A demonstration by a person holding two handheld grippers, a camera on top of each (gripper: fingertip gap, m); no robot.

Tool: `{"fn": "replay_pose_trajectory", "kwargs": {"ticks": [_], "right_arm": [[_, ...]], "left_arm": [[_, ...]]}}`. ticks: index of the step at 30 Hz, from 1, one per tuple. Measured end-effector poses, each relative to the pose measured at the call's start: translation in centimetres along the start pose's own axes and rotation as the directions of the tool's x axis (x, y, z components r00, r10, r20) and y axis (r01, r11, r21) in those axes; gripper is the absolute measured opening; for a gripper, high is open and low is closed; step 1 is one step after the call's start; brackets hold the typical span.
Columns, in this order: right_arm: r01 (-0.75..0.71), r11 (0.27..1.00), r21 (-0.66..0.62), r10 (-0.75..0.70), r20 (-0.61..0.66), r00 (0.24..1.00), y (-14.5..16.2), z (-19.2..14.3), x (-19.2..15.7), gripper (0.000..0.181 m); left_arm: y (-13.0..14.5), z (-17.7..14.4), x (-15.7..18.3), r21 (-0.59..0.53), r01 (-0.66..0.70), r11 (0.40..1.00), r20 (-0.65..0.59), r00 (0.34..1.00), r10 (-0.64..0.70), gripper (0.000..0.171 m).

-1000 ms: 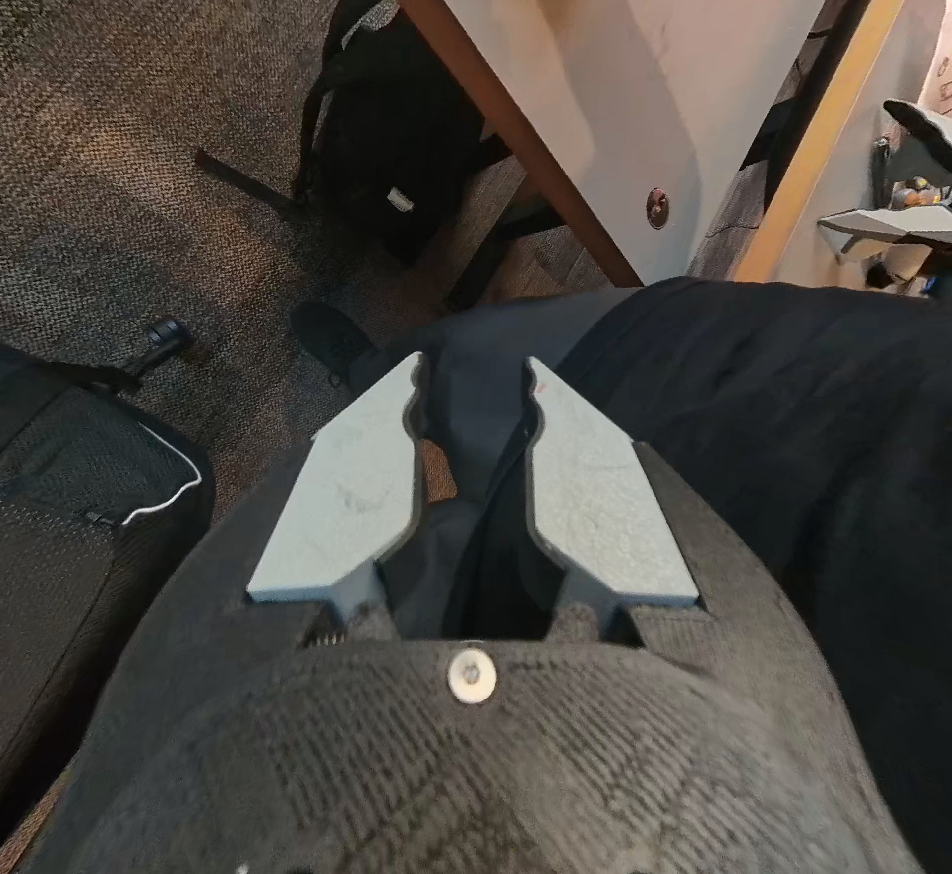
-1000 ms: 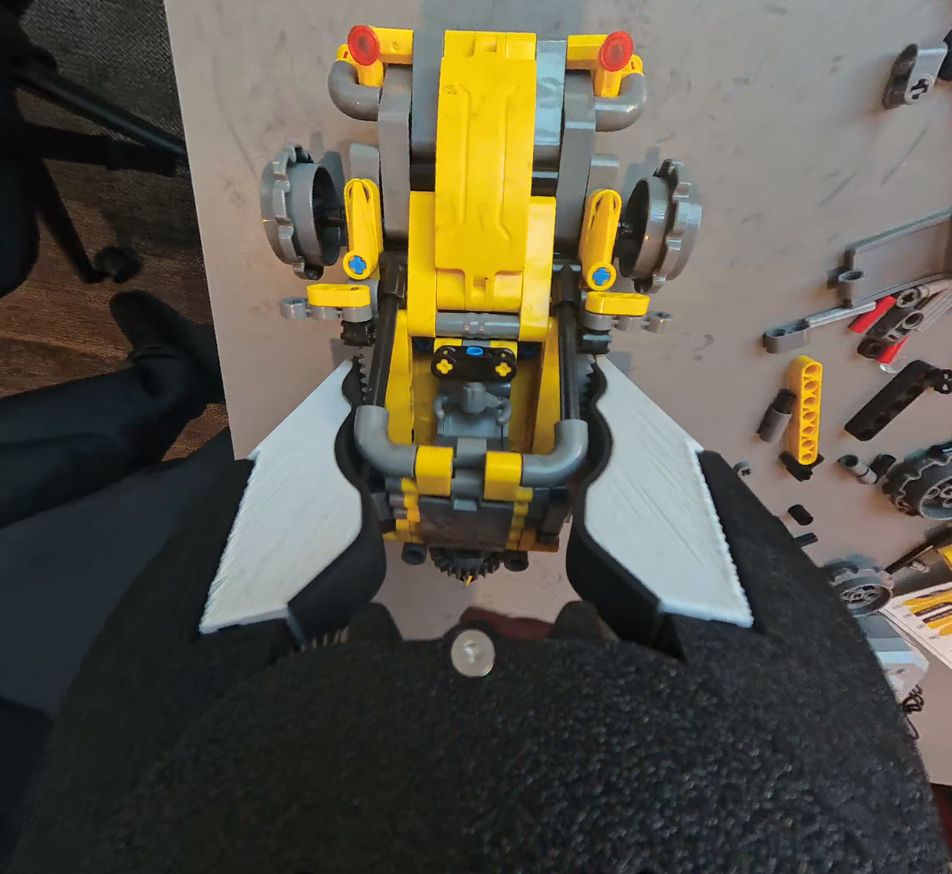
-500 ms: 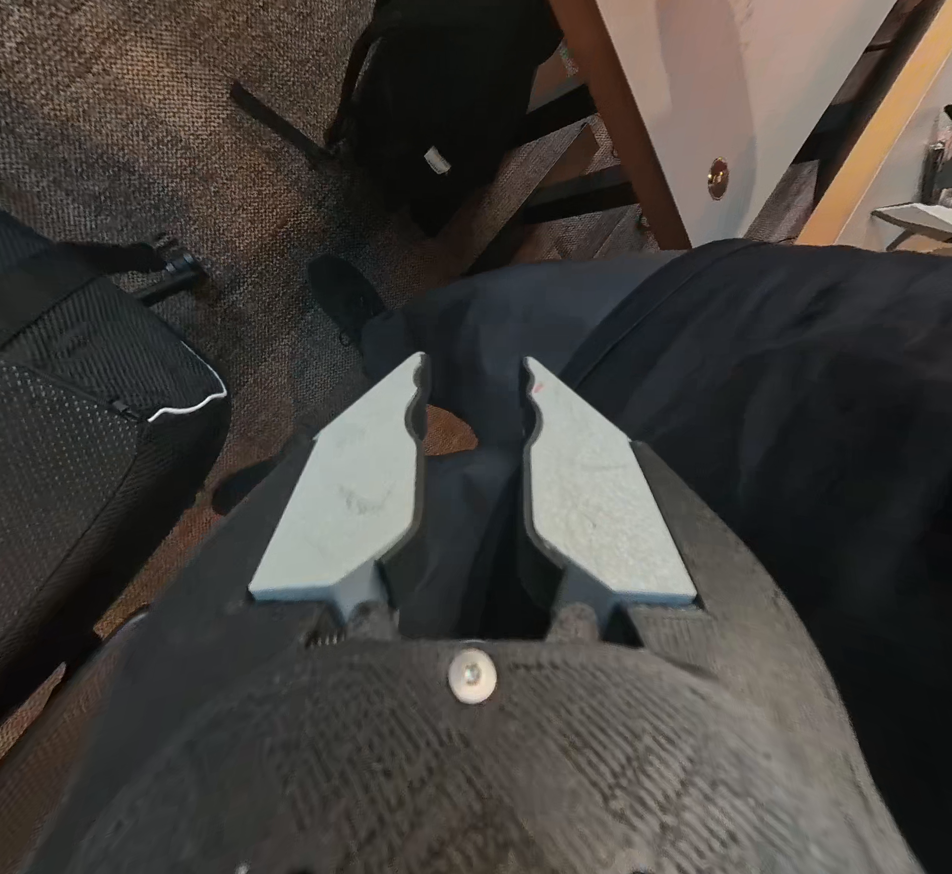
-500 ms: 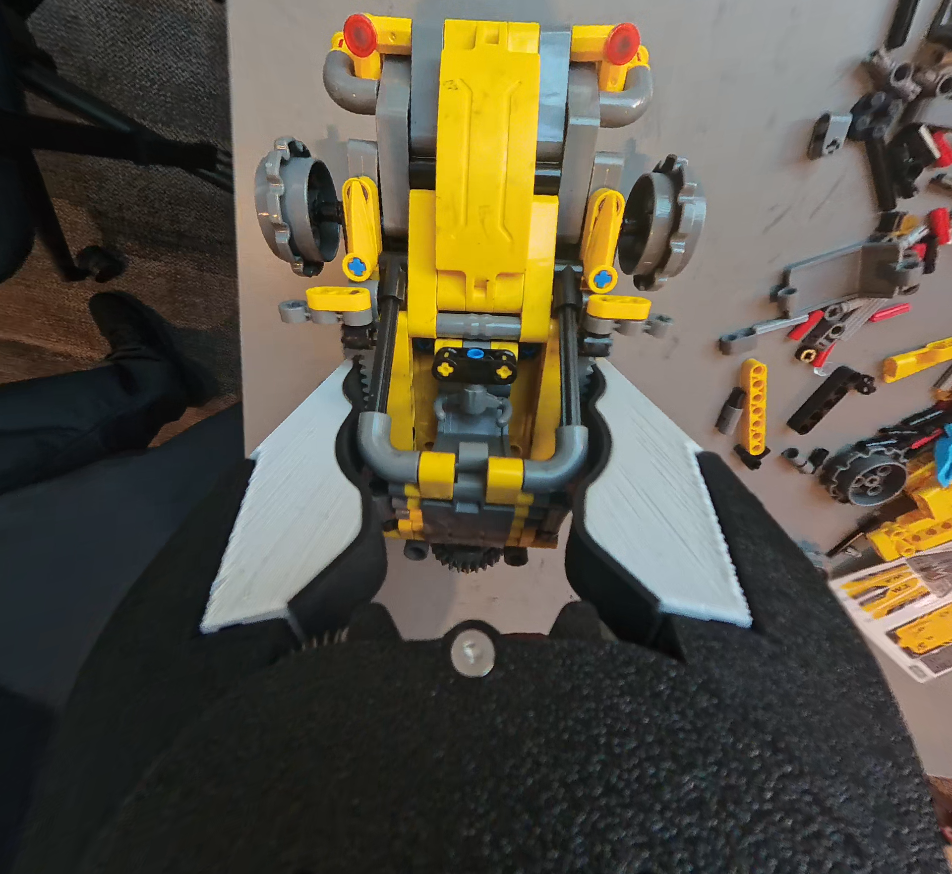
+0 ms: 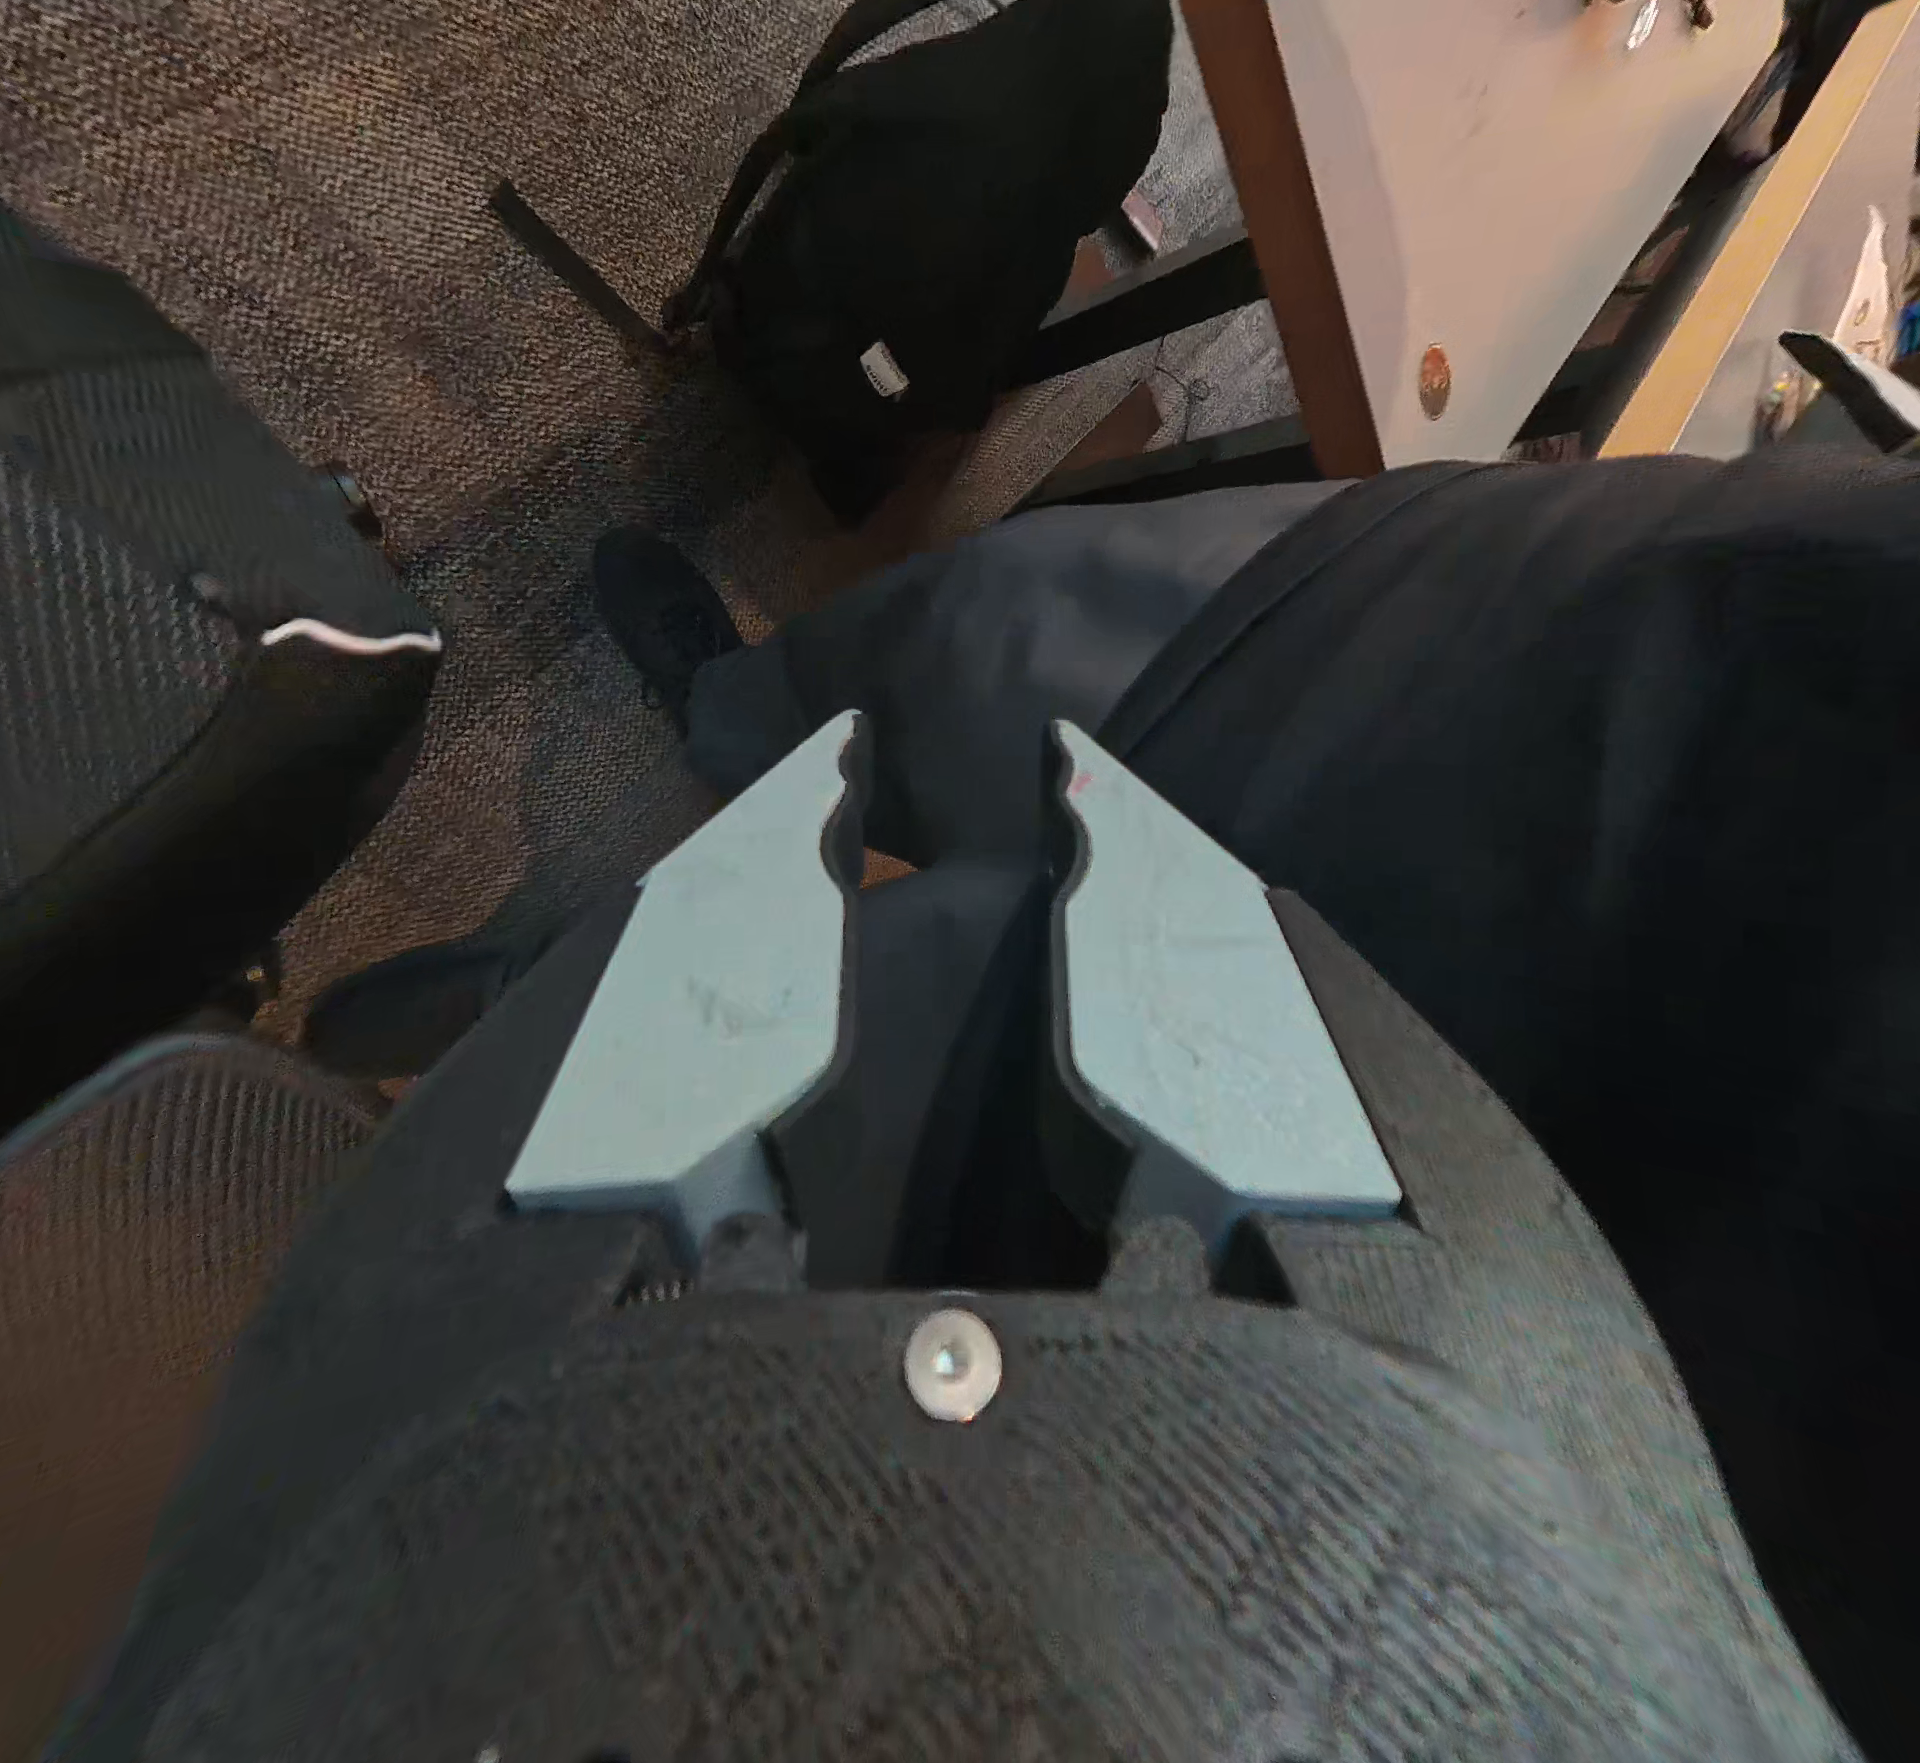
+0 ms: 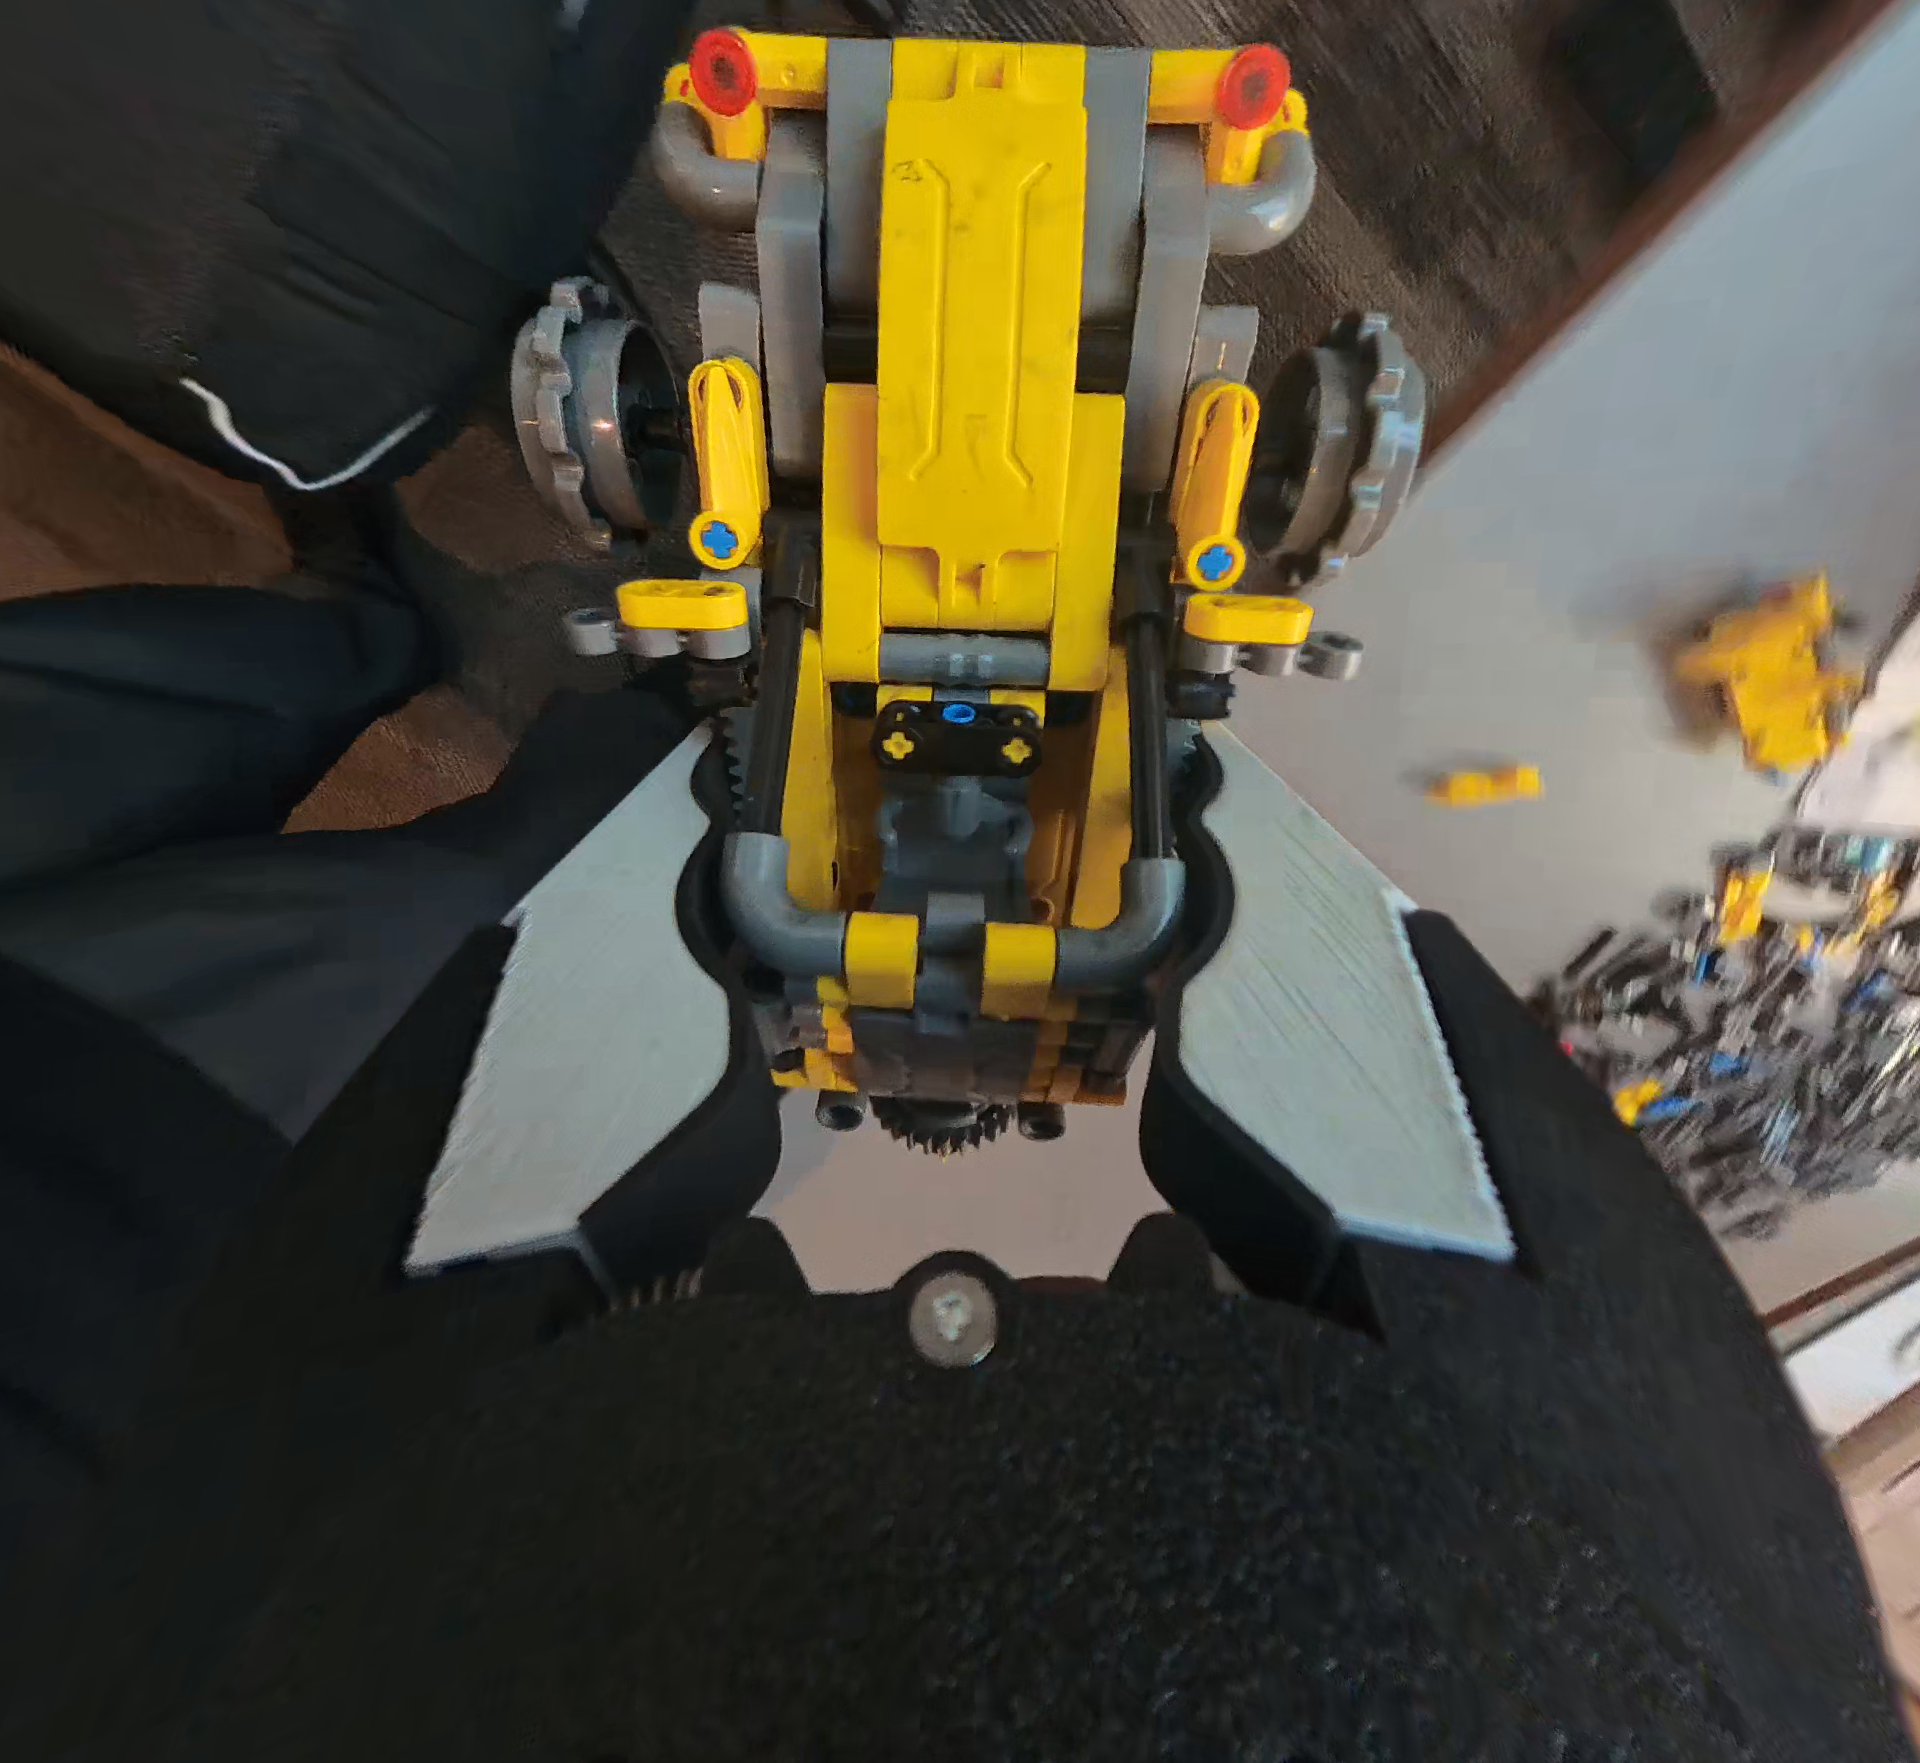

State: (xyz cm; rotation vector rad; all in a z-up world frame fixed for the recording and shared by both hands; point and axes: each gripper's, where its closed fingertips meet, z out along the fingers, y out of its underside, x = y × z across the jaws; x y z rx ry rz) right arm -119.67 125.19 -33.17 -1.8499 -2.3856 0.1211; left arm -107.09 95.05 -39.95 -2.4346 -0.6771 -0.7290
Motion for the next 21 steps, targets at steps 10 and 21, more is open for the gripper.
{"fn": "replay_pose_trajectory", "kwargs": {"ticks": [10,21], "right_arm": [[0.333,0.935,-0.119,-0.318,0.129,0.939,-15.5,8.7,-20.7,0.083],[0.453,0.795,-0.402,-0.402,0.209,0.891,-17.9,24.8,-32.7,0.082]], "left_arm": [[10.4,-7.5,-6.3,0.13,0.141,0.982,0.003,0.99,-0.142,0.029],[19.7,-12.9,-10.7,0.197,0.36,0.912,0.021,0.928,-0.371,0.028]]}}
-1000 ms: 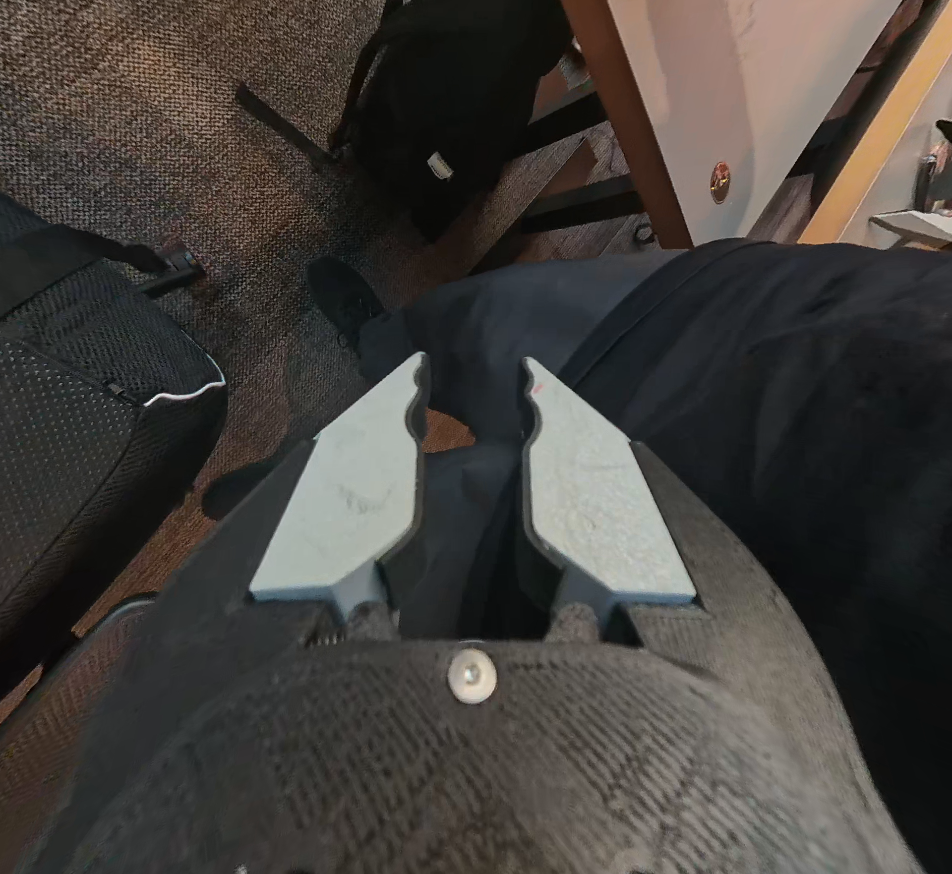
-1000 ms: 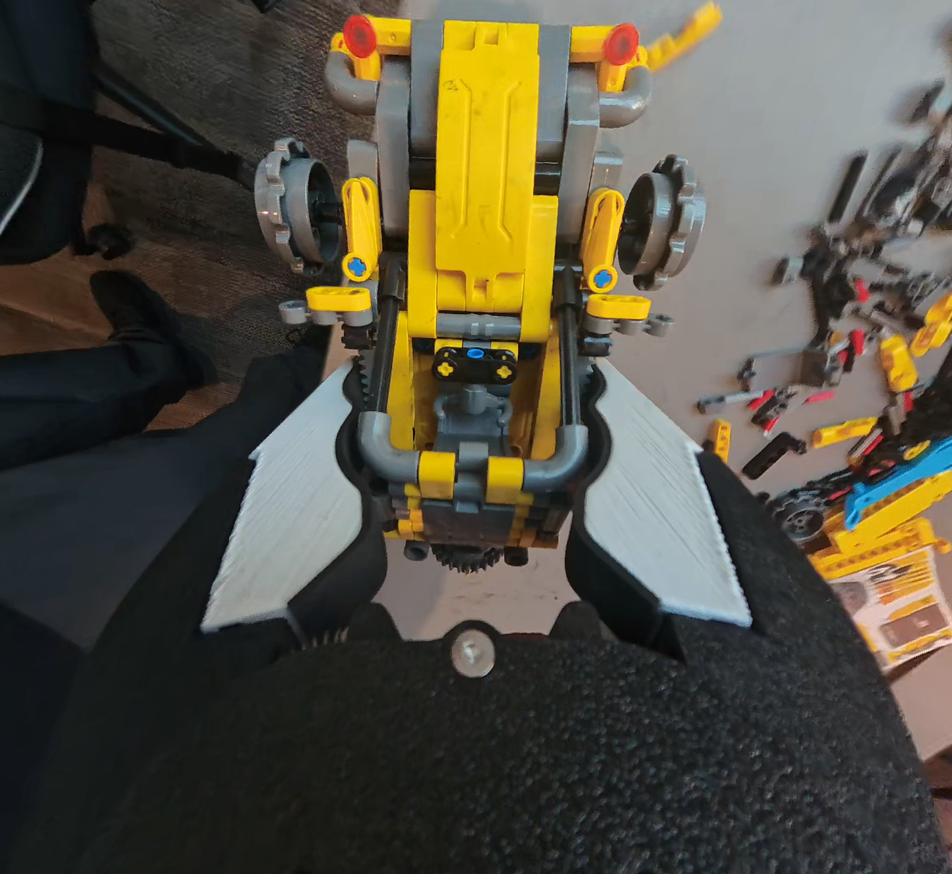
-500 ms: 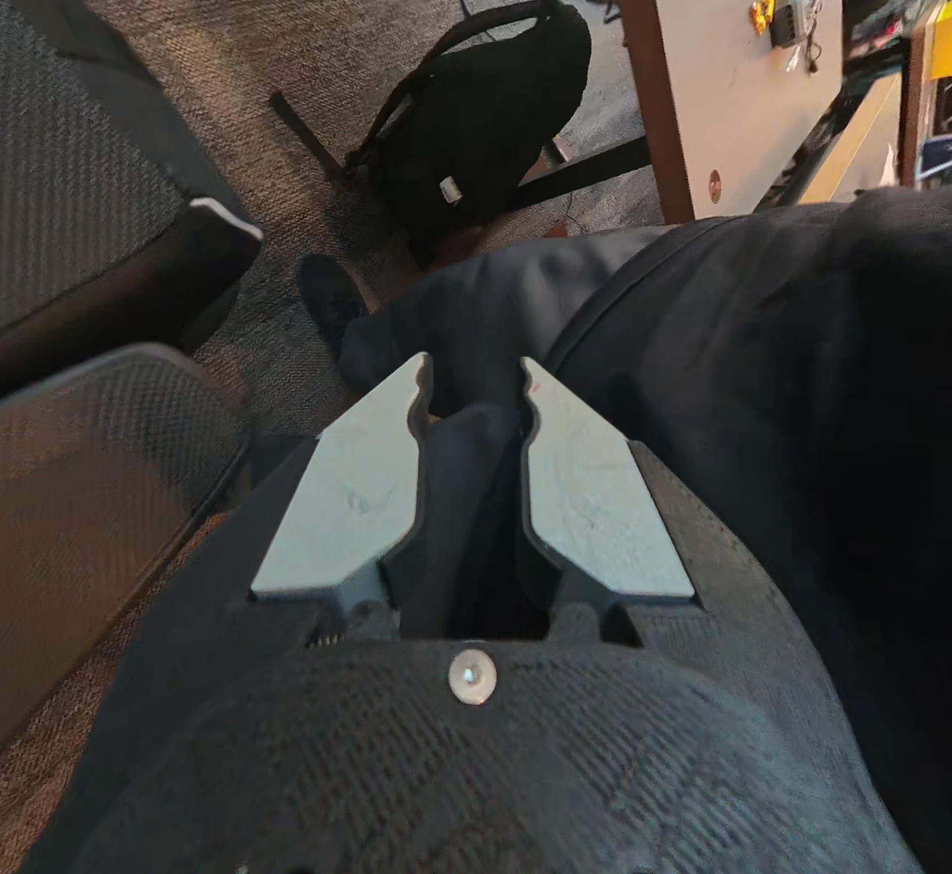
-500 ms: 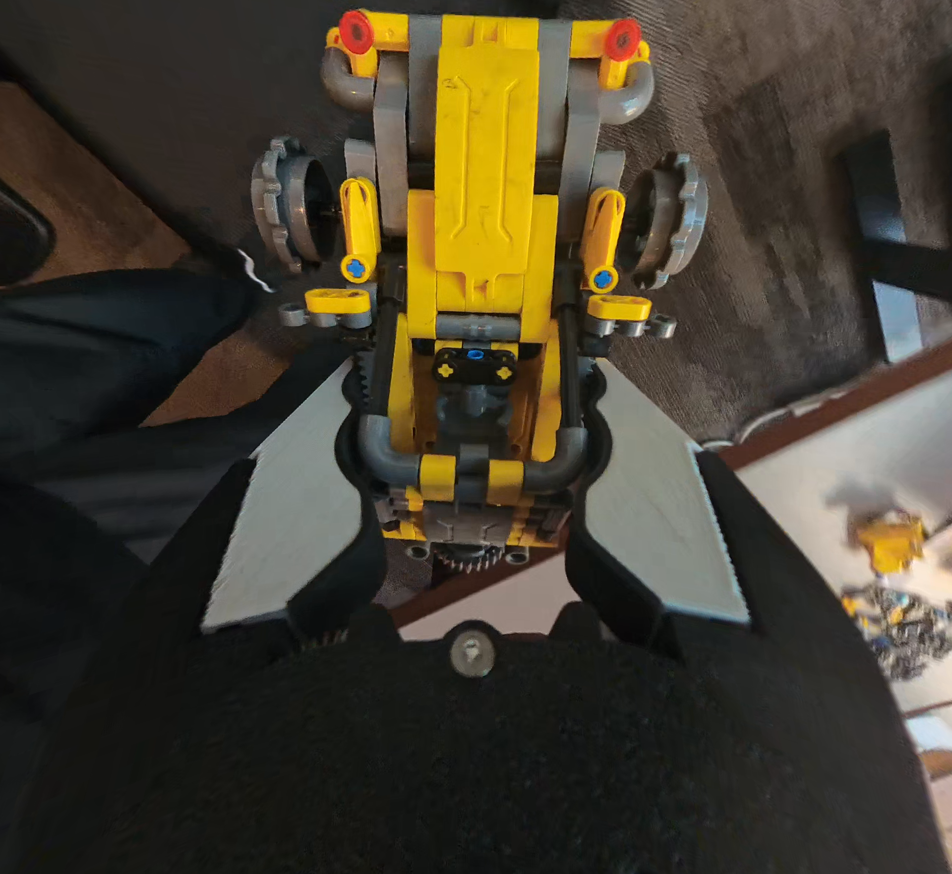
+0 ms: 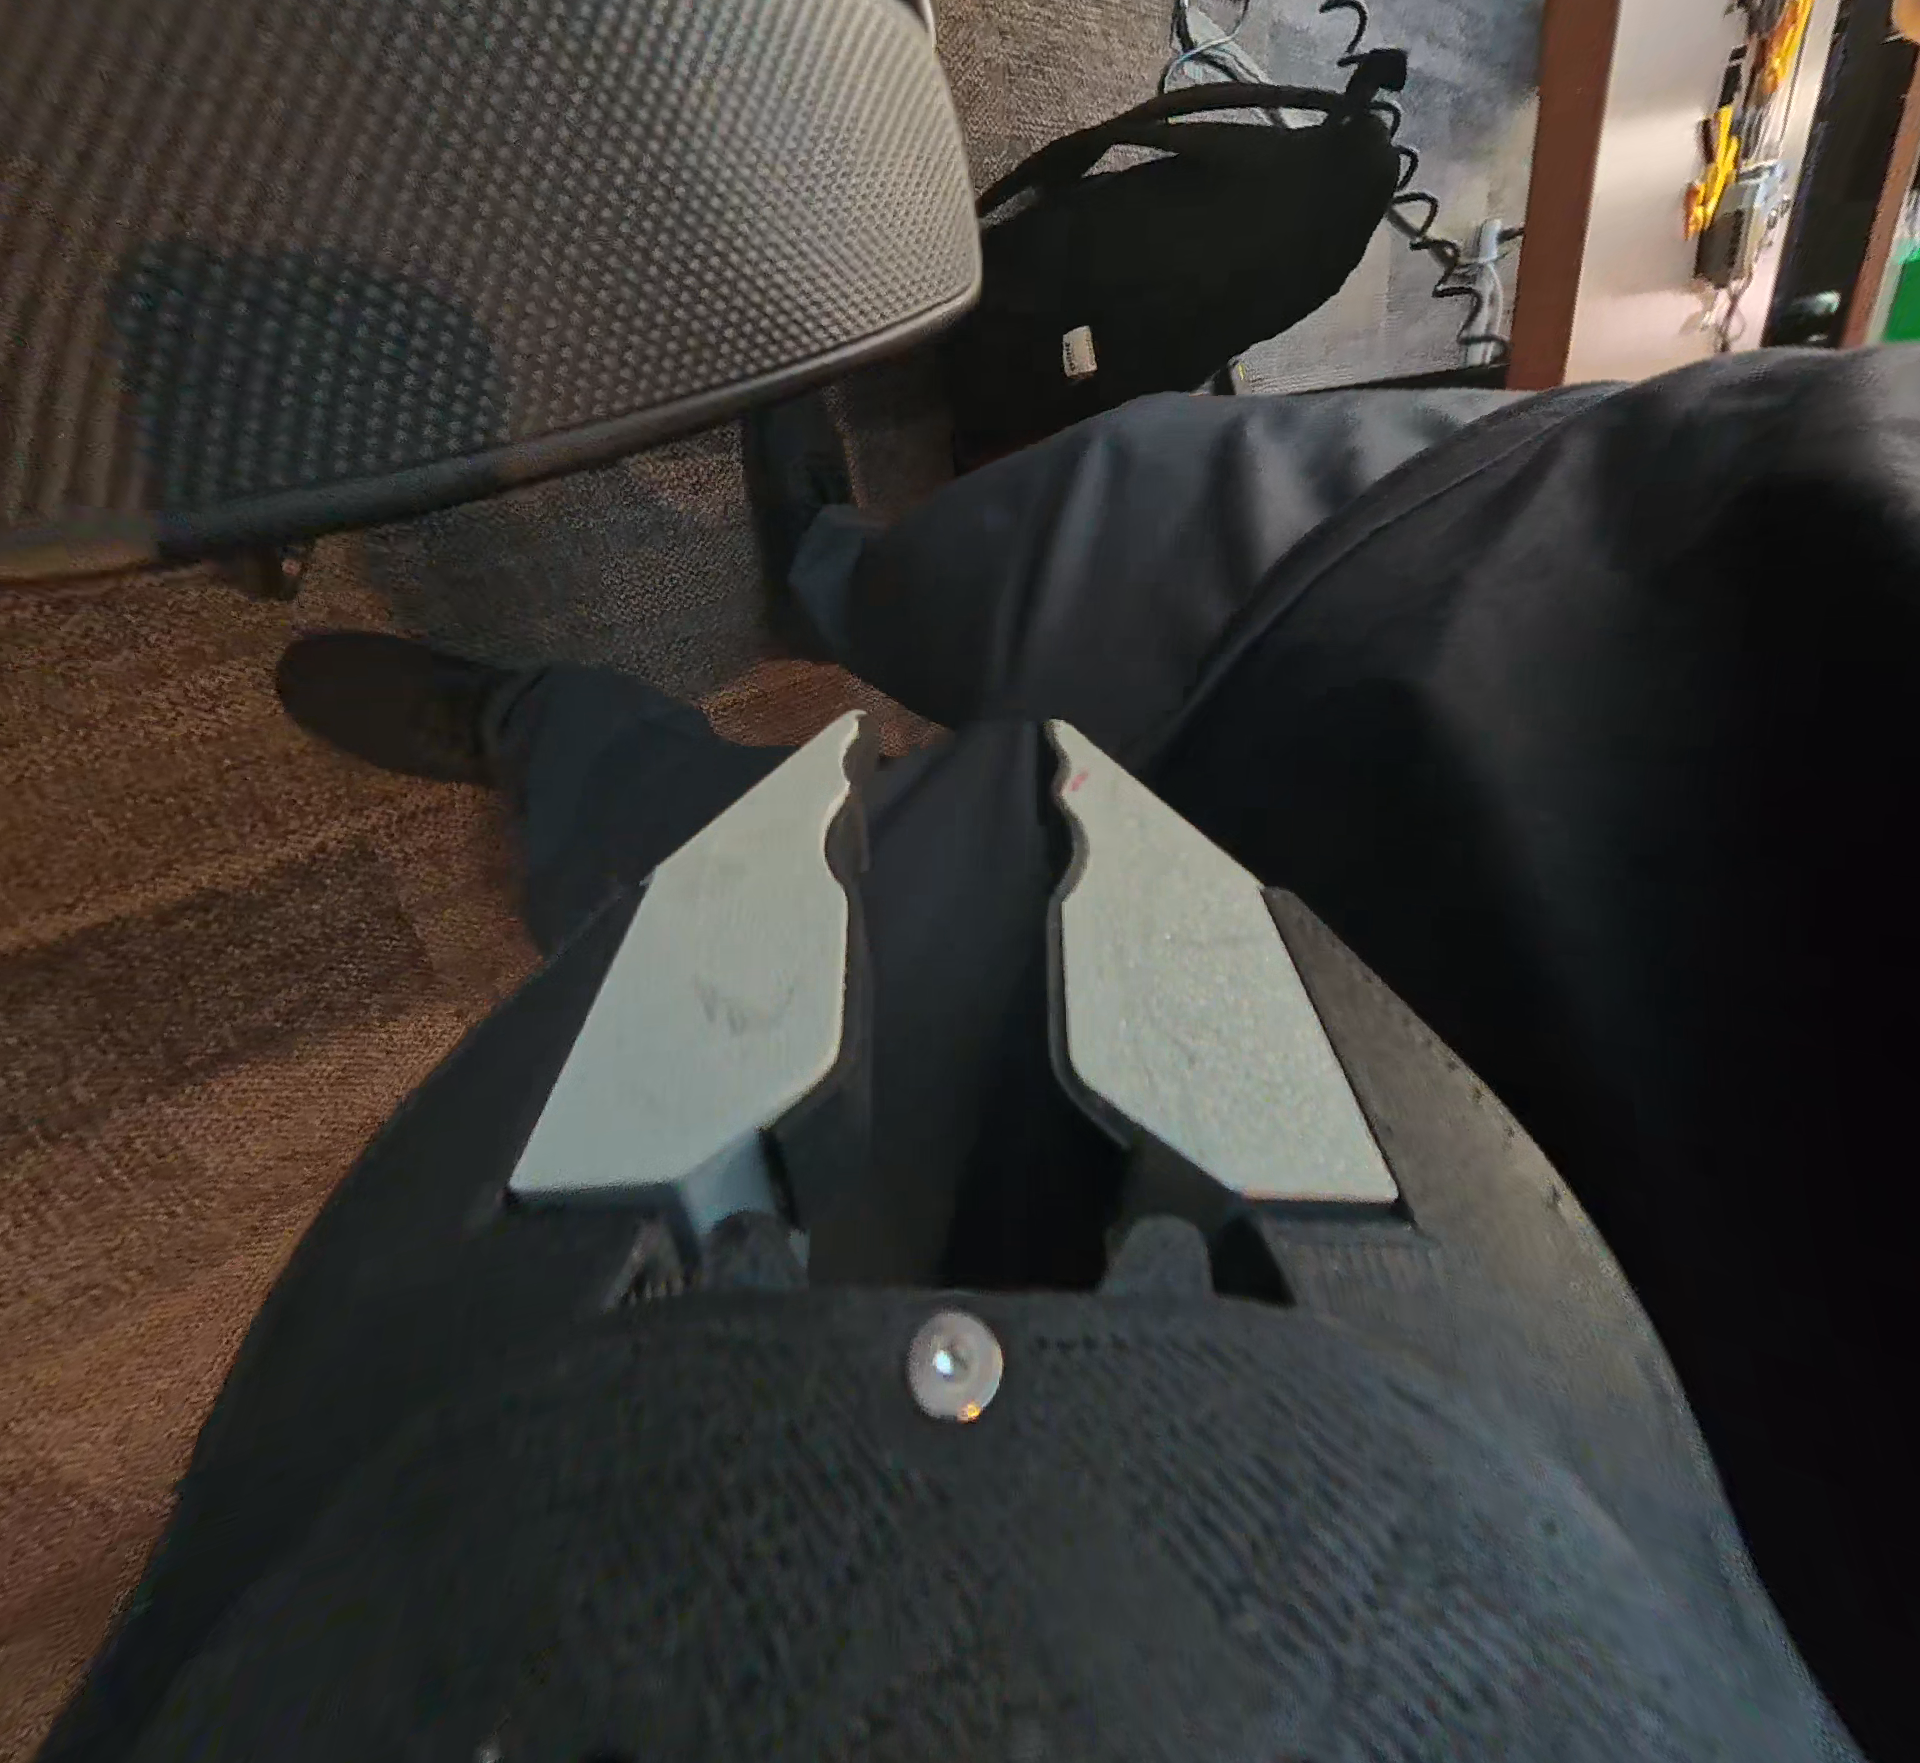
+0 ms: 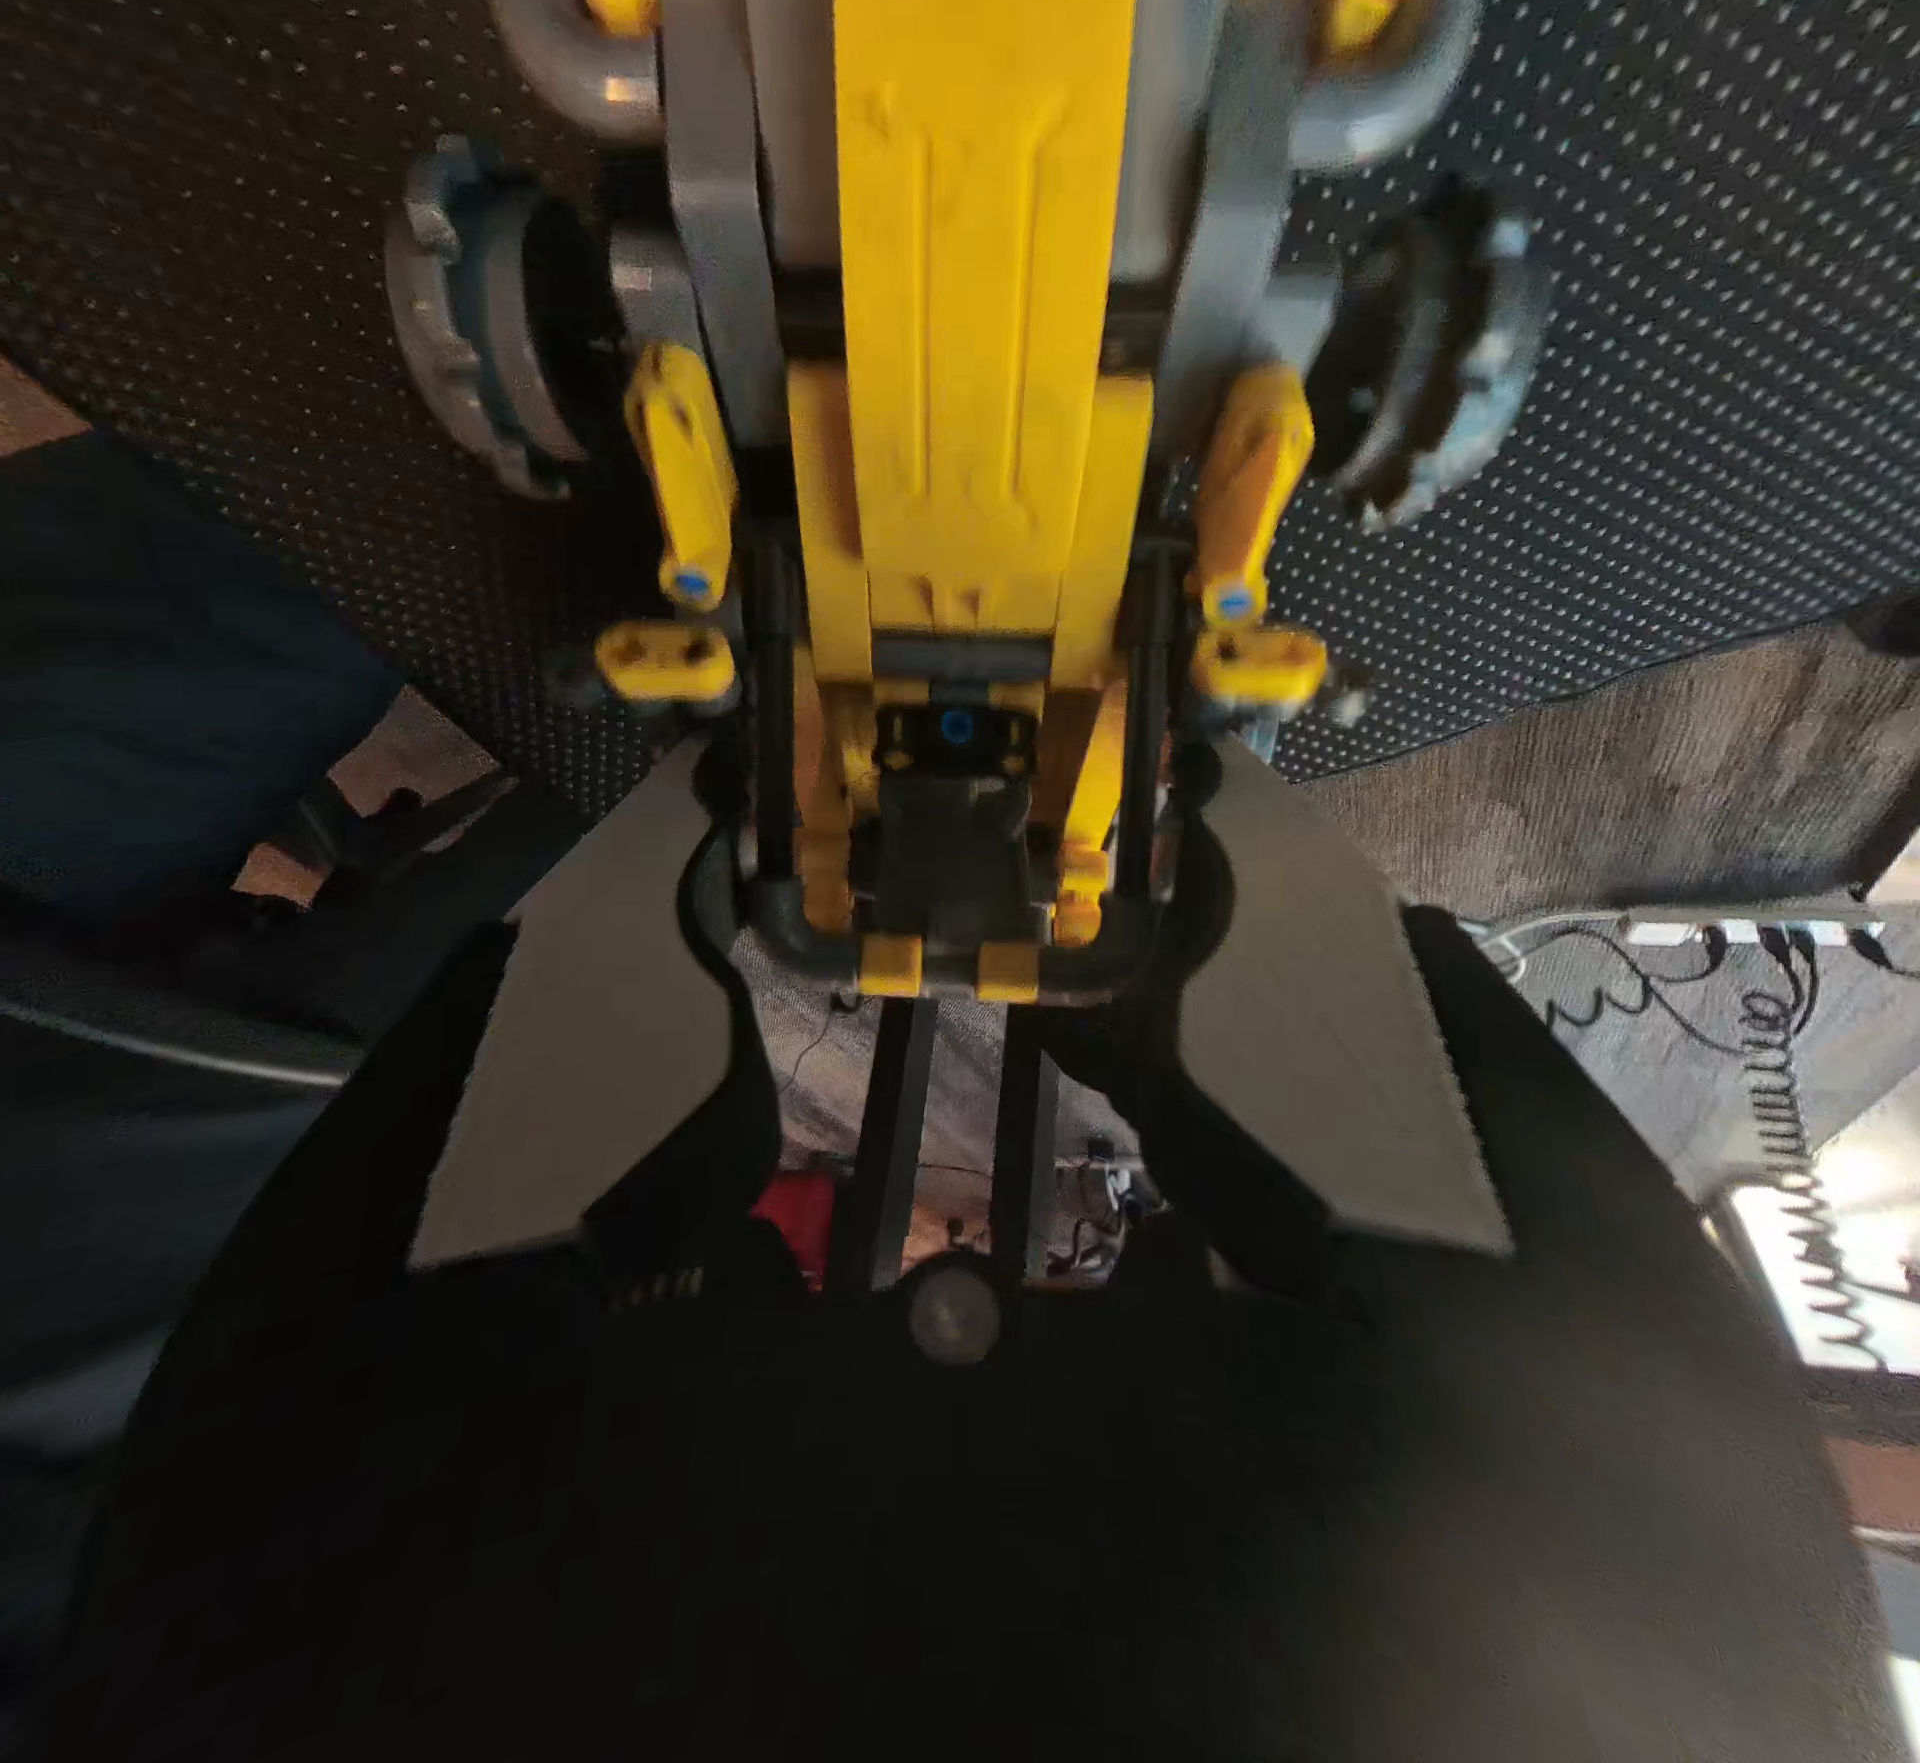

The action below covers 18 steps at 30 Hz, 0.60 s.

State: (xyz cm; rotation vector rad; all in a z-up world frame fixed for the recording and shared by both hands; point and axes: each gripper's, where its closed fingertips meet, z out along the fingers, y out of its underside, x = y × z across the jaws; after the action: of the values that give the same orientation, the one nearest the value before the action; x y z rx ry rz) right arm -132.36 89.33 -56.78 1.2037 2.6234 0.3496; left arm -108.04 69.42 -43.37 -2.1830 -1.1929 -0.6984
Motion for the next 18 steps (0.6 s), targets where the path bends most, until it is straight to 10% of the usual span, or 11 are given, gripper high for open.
{"fn": "replay_pose_trajectory", "kwargs": {"ticks": [6,13,18], "right_arm": [[-0.029,0.993,0.112,0.028,0.018,0.999,-0.5,-3.6,-1.0,0.084],[-0.079,0.933,0.352,0.054,0.081,0.995,1.9,-11.6,-4.1,0.086],[-0.204,0.918,0.341,0.162,0.148,0.976,7.3,-10.6,-6.6,0.086]], "left_arm": [[-2.0,-0.9,-2.4,-0.01,-0.086,0.996,0.076,0.993,0.087,0.03],[-13.4,-1.5,-5.3,-0.034,-0.261,0.965,0.25,0.932,0.261,0.033],[-20.0,-0.2,-8.1,-0.101,-0.346,0.933,0.367,0.858,0.358,0.033]]}}
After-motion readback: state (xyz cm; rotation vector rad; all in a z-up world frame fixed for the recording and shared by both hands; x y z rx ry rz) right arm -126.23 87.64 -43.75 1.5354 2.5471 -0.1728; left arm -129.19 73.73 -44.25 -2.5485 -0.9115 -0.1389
